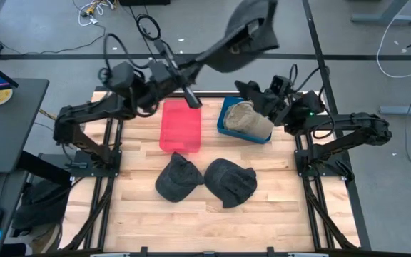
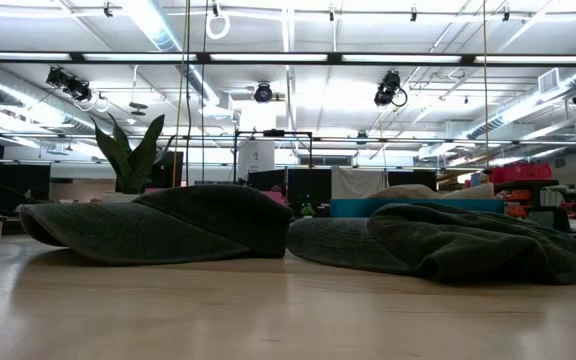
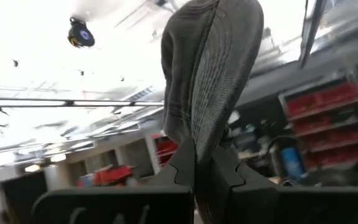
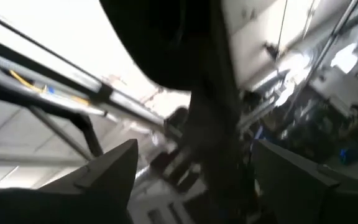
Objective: Pick & Place hat
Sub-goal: Put the left black cap into the blue bin
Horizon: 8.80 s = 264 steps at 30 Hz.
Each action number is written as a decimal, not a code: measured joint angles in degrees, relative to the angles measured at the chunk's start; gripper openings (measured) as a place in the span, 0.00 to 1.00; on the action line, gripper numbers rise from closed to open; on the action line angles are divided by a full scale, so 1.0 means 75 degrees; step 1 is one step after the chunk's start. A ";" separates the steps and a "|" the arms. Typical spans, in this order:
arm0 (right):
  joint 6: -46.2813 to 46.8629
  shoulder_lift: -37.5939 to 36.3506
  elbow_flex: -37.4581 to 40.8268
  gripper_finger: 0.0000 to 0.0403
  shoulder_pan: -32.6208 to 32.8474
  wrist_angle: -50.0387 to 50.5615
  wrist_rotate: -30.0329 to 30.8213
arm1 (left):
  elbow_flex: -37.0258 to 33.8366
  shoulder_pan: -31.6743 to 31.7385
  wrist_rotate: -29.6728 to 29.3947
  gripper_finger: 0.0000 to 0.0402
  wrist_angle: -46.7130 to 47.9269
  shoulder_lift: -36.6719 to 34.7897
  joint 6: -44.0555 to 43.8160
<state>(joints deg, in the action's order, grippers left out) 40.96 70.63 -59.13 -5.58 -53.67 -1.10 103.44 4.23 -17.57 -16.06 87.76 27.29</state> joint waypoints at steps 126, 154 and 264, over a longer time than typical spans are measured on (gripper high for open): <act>-0.0025 0.0000 0.0003 0.00 0.0009 0.3958 -0.0778 | 0.0003 0.2305 -0.1194 0.03 1.1959 0.3113 0.0133; -0.0004 0.0003 0.0003 0.00 0.0009 0.4094 -0.0784 | 0.0236 0.2243 -0.0593 0.67 1.2807 0.3084 -0.0527; 0.1820 0.0000 0.0000 0.02 0.2159 0.6583 0.0699 | -0.2005 -0.7846 -0.4511 0.33 0.9709 0.2656 -1.9702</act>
<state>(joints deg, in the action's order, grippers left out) 54.61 70.63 -59.13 10.61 -4.29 4.14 88.40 -54.61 -51.41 56.75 107.68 -120.47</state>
